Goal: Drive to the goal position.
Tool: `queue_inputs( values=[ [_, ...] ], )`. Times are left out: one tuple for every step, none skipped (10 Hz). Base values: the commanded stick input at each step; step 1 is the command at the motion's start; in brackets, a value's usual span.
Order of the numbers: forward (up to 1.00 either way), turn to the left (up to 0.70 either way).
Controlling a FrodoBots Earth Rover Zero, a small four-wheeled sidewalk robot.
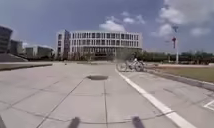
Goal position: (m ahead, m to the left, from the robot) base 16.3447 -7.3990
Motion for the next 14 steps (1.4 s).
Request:
queue_inputs(
  values=[
    [0.70, 0.00],
    [0.70, 0.00],
    [0.70, 0.00],
    [0.70, 0.00],
    [0.70, 0.00],
    [0.70, 0.00],
    [0.70, 0.00],
    [0.70, 0.00],
    [0.70, 0.00],
    [0.70, 0.00],
    [0.70, 0.00],
    [0.70, 0.00],
    [0.70, 0.00],
    [0.70, 0.00]
  ],
)
